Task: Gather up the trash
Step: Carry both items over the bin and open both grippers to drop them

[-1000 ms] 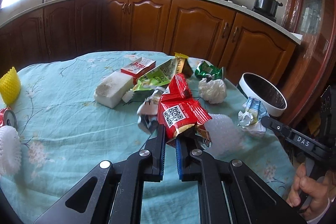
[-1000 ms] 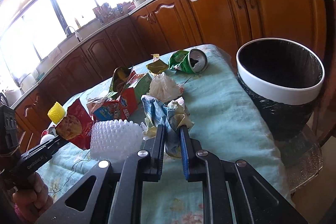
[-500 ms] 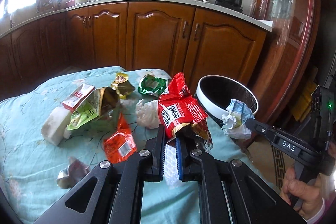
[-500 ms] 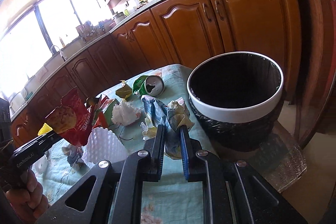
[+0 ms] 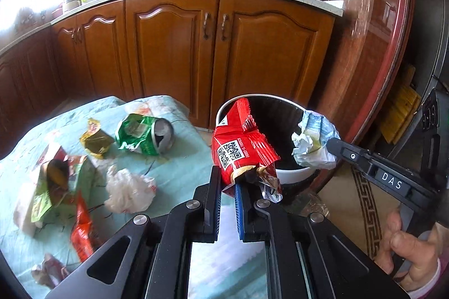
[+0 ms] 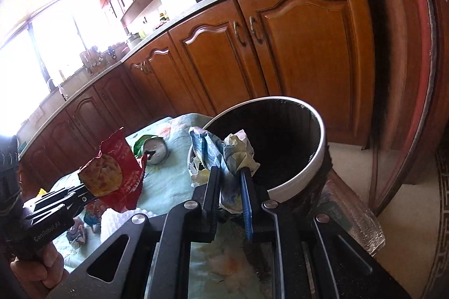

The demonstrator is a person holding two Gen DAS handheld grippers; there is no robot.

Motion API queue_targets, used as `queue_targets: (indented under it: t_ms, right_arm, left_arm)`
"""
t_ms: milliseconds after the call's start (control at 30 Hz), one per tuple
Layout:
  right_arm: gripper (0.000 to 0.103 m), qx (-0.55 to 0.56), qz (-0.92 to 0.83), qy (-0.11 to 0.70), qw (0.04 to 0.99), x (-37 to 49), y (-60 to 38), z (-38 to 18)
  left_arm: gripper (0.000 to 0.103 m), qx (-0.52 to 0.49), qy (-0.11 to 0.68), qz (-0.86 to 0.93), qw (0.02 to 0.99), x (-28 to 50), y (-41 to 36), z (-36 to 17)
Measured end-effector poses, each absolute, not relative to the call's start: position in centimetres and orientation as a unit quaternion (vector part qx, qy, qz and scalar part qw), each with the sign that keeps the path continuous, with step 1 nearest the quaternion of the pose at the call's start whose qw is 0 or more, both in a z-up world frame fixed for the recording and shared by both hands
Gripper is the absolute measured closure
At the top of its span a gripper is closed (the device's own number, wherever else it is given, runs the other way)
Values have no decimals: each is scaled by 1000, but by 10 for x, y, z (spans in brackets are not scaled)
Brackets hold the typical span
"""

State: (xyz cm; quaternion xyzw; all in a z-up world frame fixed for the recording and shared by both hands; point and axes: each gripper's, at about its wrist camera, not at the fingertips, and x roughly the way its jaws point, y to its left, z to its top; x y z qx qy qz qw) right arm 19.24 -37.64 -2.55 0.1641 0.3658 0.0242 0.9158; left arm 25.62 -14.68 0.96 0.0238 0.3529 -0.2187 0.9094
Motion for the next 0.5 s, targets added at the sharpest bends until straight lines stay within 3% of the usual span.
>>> queue_targets:
  t_ms: [500]
  right_arm:
    - [88, 142, 9, 395, 907, 243, -411, -39]
  left_arm:
    - [95, 48, 395, -235, 887, 343, -224, -5]
